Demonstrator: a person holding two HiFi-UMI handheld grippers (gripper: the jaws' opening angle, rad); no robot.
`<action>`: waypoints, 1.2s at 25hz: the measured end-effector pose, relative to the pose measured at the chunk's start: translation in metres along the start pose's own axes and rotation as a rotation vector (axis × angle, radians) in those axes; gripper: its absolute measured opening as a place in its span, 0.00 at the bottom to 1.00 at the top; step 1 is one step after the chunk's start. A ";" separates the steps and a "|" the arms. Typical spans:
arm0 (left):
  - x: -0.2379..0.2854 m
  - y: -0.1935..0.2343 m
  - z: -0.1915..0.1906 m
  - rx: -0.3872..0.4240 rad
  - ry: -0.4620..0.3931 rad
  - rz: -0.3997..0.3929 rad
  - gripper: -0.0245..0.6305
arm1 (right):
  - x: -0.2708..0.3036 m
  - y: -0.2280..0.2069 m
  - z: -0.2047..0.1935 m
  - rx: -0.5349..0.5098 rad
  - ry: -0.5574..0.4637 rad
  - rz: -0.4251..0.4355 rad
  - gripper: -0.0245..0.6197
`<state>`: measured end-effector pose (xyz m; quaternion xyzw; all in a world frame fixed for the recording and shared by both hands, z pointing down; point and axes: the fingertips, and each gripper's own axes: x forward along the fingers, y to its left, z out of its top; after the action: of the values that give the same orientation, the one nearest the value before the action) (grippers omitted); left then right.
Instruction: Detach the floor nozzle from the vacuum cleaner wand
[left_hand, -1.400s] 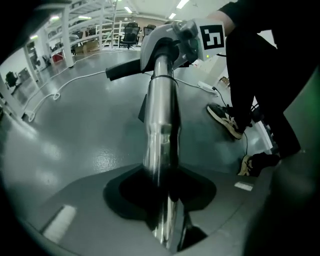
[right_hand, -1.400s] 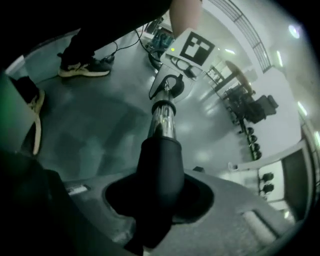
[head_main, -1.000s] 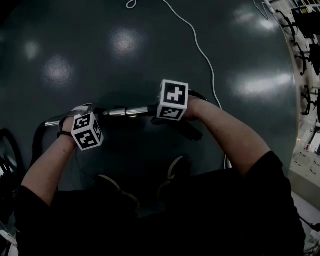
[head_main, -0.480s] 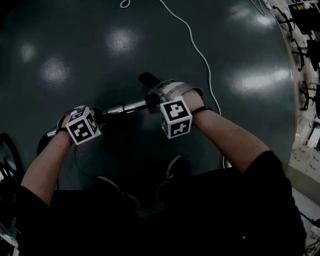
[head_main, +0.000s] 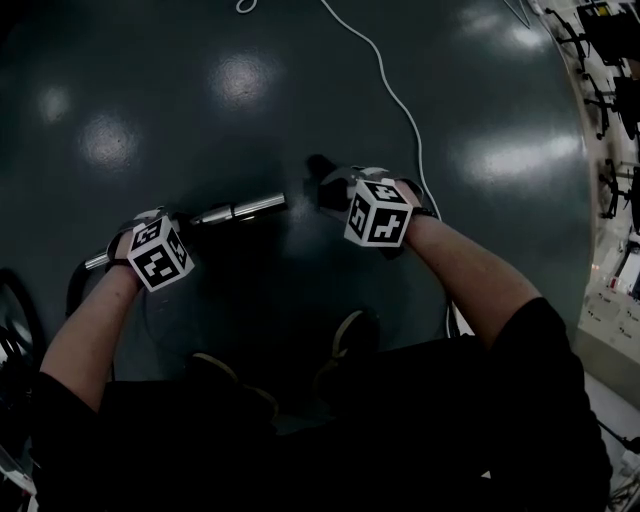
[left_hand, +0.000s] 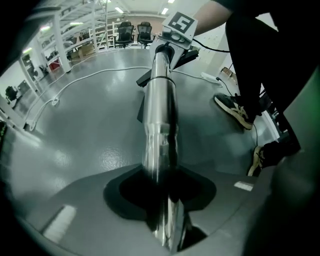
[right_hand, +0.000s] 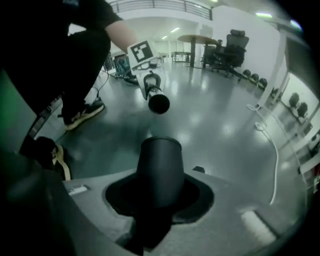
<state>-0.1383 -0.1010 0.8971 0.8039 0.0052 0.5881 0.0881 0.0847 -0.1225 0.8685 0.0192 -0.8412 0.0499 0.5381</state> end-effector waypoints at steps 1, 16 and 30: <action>0.004 0.001 -0.002 0.000 0.021 0.005 0.26 | 0.005 -0.002 -0.006 -0.025 0.017 -0.045 0.21; 0.064 -0.017 -0.029 0.087 0.269 -0.009 0.26 | 0.064 0.019 -0.055 -0.475 0.351 -0.254 0.24; 0.041 -0.020 -0.023 -0.036 0.184 -0.095 0.32 | 0.071 0.059 -0.061 -0.362 0.261 -0.008 0.41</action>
<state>-0.1456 -0.0731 0.9399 0.7436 0.0409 0.6547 0.1297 0.1047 -0.0562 0.9539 -0.0810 -0.7596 -0.1019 0.6372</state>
